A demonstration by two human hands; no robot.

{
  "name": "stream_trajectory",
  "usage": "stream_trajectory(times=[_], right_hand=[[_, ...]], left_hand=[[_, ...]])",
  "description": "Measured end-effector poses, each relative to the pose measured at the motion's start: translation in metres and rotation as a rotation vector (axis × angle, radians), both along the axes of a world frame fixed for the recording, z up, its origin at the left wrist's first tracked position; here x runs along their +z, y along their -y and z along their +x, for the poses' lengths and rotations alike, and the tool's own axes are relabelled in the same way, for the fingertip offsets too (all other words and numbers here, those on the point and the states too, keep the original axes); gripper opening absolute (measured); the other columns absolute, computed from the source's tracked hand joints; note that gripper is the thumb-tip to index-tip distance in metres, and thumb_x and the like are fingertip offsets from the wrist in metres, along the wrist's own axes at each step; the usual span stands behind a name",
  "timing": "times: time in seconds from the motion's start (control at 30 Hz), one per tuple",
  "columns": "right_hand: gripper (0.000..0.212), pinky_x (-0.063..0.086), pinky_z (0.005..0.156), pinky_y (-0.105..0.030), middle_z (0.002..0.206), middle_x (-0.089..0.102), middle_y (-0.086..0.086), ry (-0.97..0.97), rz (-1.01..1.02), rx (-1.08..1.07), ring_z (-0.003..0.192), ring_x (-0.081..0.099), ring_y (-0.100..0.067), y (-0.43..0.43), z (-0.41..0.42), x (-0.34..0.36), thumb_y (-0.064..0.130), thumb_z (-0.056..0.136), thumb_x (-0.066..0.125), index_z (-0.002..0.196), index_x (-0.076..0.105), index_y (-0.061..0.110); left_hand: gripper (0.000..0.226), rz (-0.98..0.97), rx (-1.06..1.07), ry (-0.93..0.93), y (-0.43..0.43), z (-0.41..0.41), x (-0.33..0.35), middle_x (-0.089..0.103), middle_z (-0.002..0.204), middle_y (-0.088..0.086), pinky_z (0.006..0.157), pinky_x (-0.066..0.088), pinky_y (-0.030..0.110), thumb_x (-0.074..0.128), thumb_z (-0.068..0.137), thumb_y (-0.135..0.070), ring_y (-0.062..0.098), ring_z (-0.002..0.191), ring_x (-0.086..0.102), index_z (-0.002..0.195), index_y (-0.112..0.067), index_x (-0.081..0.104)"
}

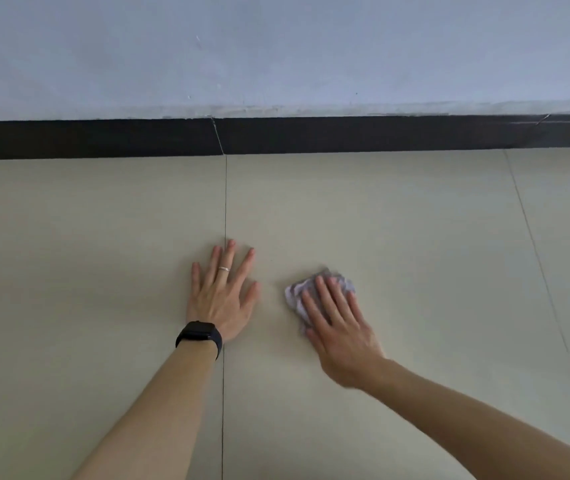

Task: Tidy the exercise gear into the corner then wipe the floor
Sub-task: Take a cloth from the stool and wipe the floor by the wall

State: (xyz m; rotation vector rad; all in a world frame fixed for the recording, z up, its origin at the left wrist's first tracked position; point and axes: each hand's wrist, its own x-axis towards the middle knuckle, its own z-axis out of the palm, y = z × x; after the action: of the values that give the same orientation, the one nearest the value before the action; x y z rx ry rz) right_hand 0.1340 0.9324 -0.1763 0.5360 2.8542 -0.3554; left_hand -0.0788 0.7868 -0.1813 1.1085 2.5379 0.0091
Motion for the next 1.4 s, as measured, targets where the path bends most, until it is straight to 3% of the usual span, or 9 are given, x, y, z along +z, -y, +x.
stream_trajectory(times=[0.17, 0.43, 0.5, 0.67, 0.73, 1.03, 1.17, 1.3, 1.4], right_hand=[[0.057, 0.015, 0.120, -0.046, 0.166, 0.010, -0.005, -0.021, 0.024, 0.019, 0.154, 0.005, -0.023, -0.009, -0.014, -0.010, 0.043, 0.105, 0.023, 0.158, 0.018, 0.022], [0.060, -0.005, 0.123, -0.046, 0.167, -0.009, -0.004, -0.036, -0.058, -0.938, 0.152, -0.014, -0.018, -0.123, -0.065, -0.010, 0.044, 0.105, 0.021, 0.159, 0.002, 0.027], [0.059, -0.008, 0.123, -0.045, 0.166, -0.011, -0.003, -0.042, -0.061, -0.906, 0.152, -0.016, -0.017, -0.098, -0.072, -0.010, 0.045, 0.105, 0.020, 0.159, 0.002, 0.029], [0.055, 0.003, 0.124, -0.042, 0.167, 0.004, 0.001, -0.051, 0.014, -0.265, 0.153, -0.005, -0.017, -0.085, -0.057, -0.009, 0.044, 0.105, 0.020, 0.158, 0.014, 0.030], [0.056, 0.006, 0.124, -0.042, 0.167, 0.005, 0.001, -0.031, 0.052, -0.273, 0.153, -0.003, -0.016, -0.122, -0.051, -0.008, 0.046, 0.105, 0.018, 0.158, 0.013, 0.030], [0.070, -0.001, 0.120, -0.054, 0.166, 0.002, -0.014, -0.069, 0.044, -1.443, 0.153, -0.003, -0.030, -0.246, -0.166, -0.015, 0.053, 0.097, 0.012, 0.158, 0.015, 0.018], [0.062, 0.023, 0.116, -0.058, 0.155, 0.035, -0.023, -0.205, 0.254, -0.968, 0.145, 0.030, -0.039, -0.150, -0.230, -0.026, 0.041, 0.100, 0.035, 0.147, 0.042, 0.003], [0.056, 0.012, 0.123, -0.049, 0.166, 0.015, -0.002, -0.092, 0.014, -0.061, 0.153, 0.007, -0.021, -0.092, -0.196, -0.008, 0.043, 0.105, 0.026, 0.158, 0.022, 0.023], [0.057, 0.012, 0.122, -0.050, 0.167, 0.008, -0.003, -0.071, 0.061, -0.465, 0.154, 0.001, -0.021, -0.140, -0.142, -0.009, 0.044, 0.105, 0.021, 0.159, 0.014, 0.026]], left_hand=[[0.063, 0.039, -0.082, -0.004, -0.023, -0.045, -0.009, -0.023, 0.162, -0.009, 0.121, -0.004, 0.054, 0.009, 0.094, -0.063, 0.018, 0.152, -0.014, 0.152, -0.049, -0.010], [0.068, 0.066, -0.107, -0.045, -0.046, -0.120, -0.016, -0.019, 0.164, -0.006, 0.120, -0.003, 0.055, 0.005, 0.091, -0.070, 0.019, 0.152, -0.013, 0.153, -0.047, -0.010], [0.069, 0.094, -0.111, -0.052, -0.054, -0.129, -0.018, -0.015, 0.165, -0.007, 0.120, -0.002, 0.055, 0.008, 0.091, -0.071, 0.018, 0.152, -0.011, 0.154, -0.047, -0.006], [0.069, 0.130, -0.133, -0.075, -0.056, -0.134, -0.021, -0.013, 0.165, -0.008, 0.121, -0.001, 0.055, 0.012, 0.092, -0.072, 0.015, 0.152, -0.008, 0.154, -0.047, -0.004], [0.069, 0.131, -0.120, -0.078, -0.054, -0.134, -0.020, -0.012, 0.165, -0.008, 0.121, 0.000, 0.054, 0.014, 0.092, -0.072, 0.016, 0.153, -0.007, 0.154, -0.047, -0.004], [0.074, 0.111, -0.127, -0.083, -0.059, -0.137, -0.023, -0.010, 0.166, -0.006, 0.120, 0.002, 0.055, 0.020, 0.090, -0.072, 0.018, 0.153, -0.004, 0.155, -0.045, -0.002], [0.075, 0.092, -0.112, -0.080, -0.059, -0.136, -0.023, -0.010, 0.166, -0.007, 0.121, 0.004, 0.055, 0.021, 0.089, -0.072, 0.017, 0.153, -0.004, 0.155, -0.044, 0.000], [0.075, 0.072, -0.111, -0.065, -0.061, -0.136, -0.019, -0.010, 0.166, -0.007, 0.120, 0.006, 0.057, 0.021, 0.089, -0.072, 0.018, 0.153, -0.002, 0.156, -0.043, 0.004], [0.075, 0.075, -0.103, -0.034, -0.061, -0.134, -0.016, -0.013, 0.165, -0.008, 0.121, 0.003, 0.056, 0.021, 0.089, -0.073, 0.017, 0.153, -0.006, 0.155, -0.044, 0.001]])
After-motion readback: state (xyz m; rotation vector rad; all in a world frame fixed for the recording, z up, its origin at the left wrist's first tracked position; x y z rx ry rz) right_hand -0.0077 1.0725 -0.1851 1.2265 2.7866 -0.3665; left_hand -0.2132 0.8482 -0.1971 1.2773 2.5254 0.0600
